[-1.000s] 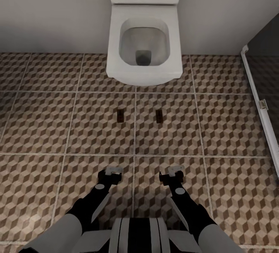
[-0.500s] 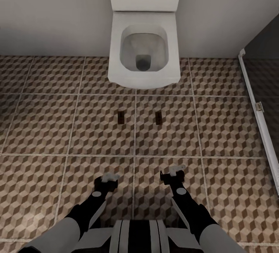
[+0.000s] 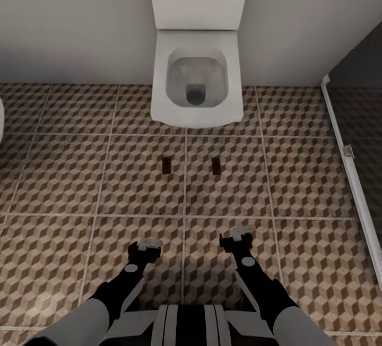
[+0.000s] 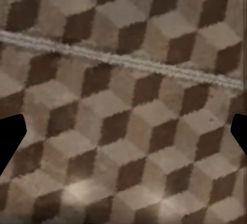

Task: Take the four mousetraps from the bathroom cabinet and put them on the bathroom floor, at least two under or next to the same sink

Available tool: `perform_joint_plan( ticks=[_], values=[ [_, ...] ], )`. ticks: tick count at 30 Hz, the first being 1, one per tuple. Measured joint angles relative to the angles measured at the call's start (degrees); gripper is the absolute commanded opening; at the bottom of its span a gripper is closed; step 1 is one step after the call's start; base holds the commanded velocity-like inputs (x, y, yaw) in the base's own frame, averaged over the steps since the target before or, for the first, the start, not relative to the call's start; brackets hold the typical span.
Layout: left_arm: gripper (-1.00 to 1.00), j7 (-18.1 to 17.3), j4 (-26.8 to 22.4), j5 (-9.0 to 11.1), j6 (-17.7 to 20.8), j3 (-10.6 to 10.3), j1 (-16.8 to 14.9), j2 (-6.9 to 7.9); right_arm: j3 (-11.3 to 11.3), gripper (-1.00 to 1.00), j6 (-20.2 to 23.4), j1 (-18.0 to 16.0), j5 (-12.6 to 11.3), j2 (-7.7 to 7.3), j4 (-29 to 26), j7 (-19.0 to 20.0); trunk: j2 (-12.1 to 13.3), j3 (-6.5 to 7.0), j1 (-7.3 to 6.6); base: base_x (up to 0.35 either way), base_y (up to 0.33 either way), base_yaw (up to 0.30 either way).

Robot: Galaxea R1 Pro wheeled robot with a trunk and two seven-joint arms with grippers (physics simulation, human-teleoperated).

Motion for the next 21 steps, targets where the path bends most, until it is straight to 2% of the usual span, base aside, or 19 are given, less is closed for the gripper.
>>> perform_joint_plan(
  ticks=[21],
  values=[
    [1.00, 0.1, 0.0, 0.0, -0.1, 0.0, 0.0, -0.06, 0.0, 1.00, 0.0, 0.0, 0.0, 0.00, 0.1, 0.0, 8.4, 5.70, -4.61, 0.000, 0.000, 0.000]
  ],
)
